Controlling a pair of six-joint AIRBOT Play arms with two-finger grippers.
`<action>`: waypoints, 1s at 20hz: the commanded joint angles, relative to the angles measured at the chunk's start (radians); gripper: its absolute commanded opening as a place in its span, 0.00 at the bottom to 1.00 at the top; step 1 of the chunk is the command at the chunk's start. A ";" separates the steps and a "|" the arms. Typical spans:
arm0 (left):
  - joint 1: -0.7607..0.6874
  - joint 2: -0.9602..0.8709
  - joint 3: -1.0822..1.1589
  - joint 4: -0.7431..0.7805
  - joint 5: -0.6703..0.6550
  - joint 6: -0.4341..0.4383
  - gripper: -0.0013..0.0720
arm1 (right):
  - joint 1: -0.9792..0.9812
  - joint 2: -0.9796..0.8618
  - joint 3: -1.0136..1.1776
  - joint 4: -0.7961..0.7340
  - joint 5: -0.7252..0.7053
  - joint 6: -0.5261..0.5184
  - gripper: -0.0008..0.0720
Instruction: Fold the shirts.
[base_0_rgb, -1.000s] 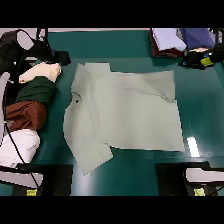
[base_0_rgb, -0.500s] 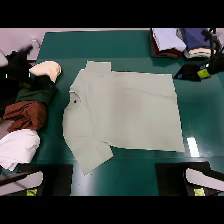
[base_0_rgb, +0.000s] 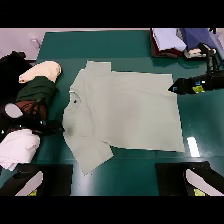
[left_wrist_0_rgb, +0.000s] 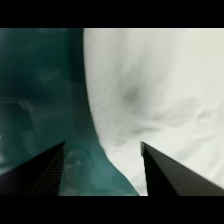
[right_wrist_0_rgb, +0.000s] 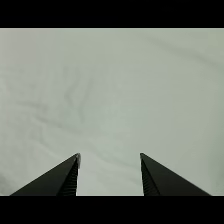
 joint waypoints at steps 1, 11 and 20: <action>0.000 0.027 -0.130 -0.130 0.073 0.039 0.78 | 0.004 0.023 -0.016 0.000 -0.006 0.001 0.60; 0.000 0.027 -0.117 -0.204 0.099 0.090 0.05 | -0.101 0.031 -0.082 -0.049 0.126 0.001 0.60; 0.000 0.027 -0.036 -0.205 0.095 0.124 0.05 | -0.588 0.127 -0.660 -0.229 0.155 -0.064 0.64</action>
